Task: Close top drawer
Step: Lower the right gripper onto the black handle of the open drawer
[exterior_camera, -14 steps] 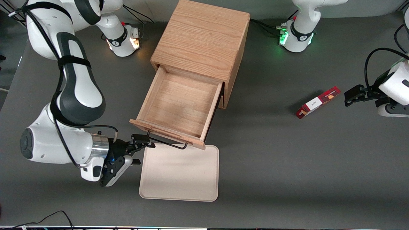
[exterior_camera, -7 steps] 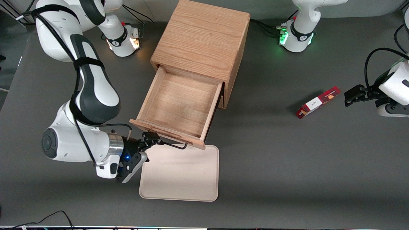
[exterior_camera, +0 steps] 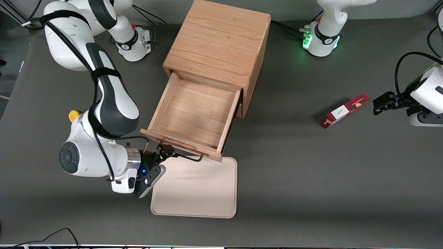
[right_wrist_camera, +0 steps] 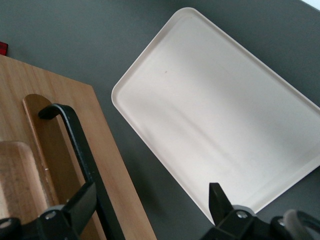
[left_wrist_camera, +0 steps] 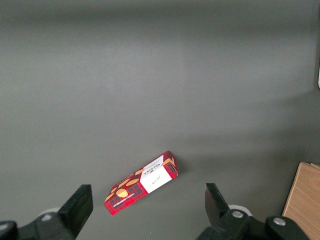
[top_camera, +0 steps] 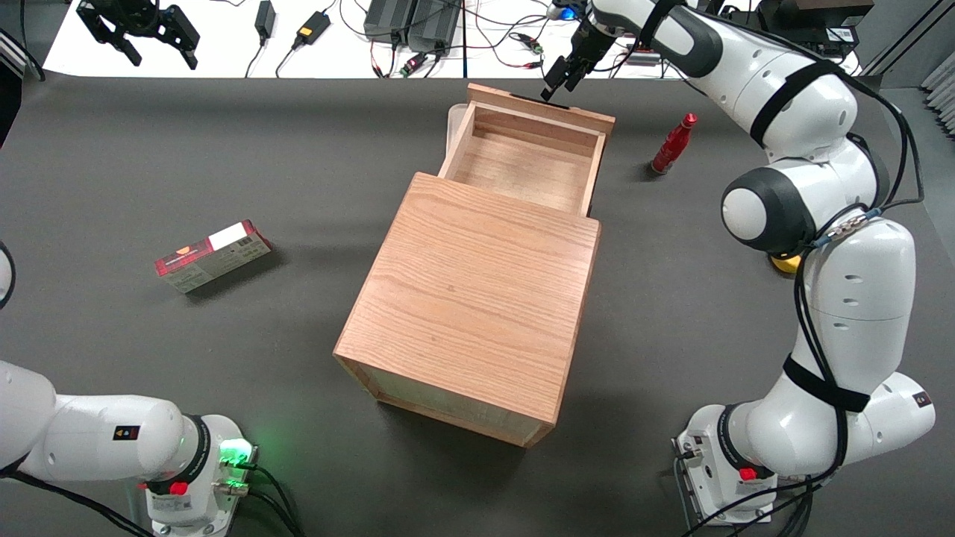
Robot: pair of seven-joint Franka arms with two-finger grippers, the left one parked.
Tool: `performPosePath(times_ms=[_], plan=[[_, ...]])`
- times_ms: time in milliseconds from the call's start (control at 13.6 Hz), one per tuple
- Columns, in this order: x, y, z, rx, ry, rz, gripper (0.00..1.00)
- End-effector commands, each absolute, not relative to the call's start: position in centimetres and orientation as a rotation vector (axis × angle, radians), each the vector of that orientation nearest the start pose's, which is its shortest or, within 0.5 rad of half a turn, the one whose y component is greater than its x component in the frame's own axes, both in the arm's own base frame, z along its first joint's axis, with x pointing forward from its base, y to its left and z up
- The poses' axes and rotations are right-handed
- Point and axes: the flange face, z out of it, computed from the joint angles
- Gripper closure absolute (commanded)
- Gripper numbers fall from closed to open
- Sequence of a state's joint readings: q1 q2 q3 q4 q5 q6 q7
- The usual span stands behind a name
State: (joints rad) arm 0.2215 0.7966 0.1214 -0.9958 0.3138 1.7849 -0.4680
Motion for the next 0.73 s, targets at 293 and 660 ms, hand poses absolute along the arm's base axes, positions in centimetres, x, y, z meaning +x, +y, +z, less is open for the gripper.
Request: performPosePath(times_ms=[293,660], plan=[[71.8,26.0,38.8,-2.578,-0.991,-0.029,0.00],[70.9,27.4,38.9,-2.569,-1.013,-0.014,0.00]])
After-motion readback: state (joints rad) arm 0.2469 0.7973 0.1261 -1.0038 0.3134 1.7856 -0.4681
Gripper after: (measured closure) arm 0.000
